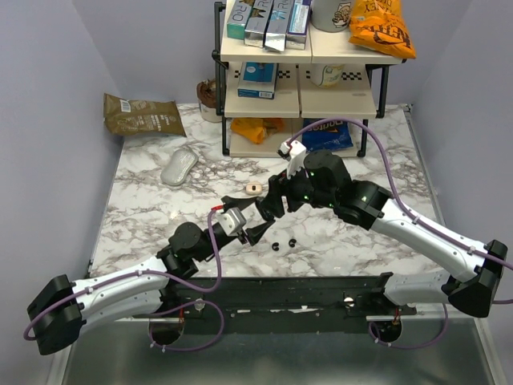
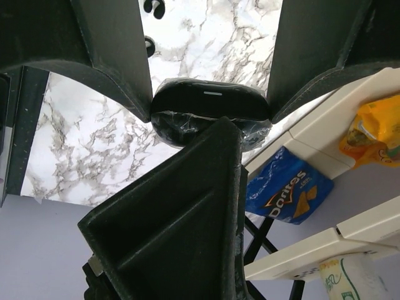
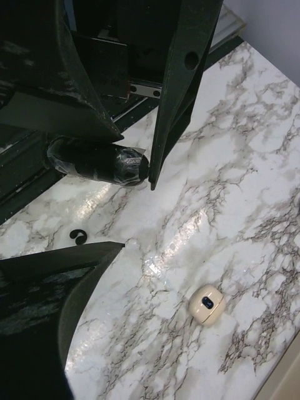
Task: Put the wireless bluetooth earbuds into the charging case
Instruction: Open the charging case, then adjust the charging case.
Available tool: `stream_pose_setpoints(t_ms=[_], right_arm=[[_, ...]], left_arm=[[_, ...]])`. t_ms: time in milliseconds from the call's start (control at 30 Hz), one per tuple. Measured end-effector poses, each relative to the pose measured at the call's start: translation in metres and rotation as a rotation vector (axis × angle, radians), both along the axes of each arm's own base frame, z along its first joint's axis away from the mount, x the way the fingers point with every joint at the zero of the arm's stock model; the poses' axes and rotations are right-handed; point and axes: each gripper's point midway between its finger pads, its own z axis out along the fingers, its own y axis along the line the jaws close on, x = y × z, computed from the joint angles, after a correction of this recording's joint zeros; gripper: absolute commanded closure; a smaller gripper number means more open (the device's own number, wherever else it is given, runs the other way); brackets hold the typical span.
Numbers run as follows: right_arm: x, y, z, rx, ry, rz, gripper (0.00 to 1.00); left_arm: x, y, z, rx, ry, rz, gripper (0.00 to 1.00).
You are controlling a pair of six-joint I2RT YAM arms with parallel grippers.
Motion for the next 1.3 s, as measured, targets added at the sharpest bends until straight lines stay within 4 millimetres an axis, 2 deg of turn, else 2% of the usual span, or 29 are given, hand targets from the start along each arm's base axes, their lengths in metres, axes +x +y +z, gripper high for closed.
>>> stream_pose_setpoints(t_ms=[700, 1000, 1133, 1300], right_arm=[[0.01, -0.017, 0.017, 0.012, -0.057, -0.103, 0.27], [0.002, -0.023, 0.034, 0.073, -0.075, -0.098, 0.27], [-0.002, -0.015, 0.035, 0.096, -0.061, -0.061, 0.31], [-0.002, -0.005, 0.023, 0.08, -0.025, -0.033, 0.42]], left_arm=[[-0.001, 0.007, 0.005, -0.003, -0.012, 0.018, 1.0], [-0.002, 0.009, 0.01, -0.015, -0.022, 0.021, 1.0], [-0.002, 0.009, 0.01, -0.017, -0.023, 0.021, 1.0], [-0.002, 0.009, 0.011, -0.018, -0.024, 0.021, 1.0]])
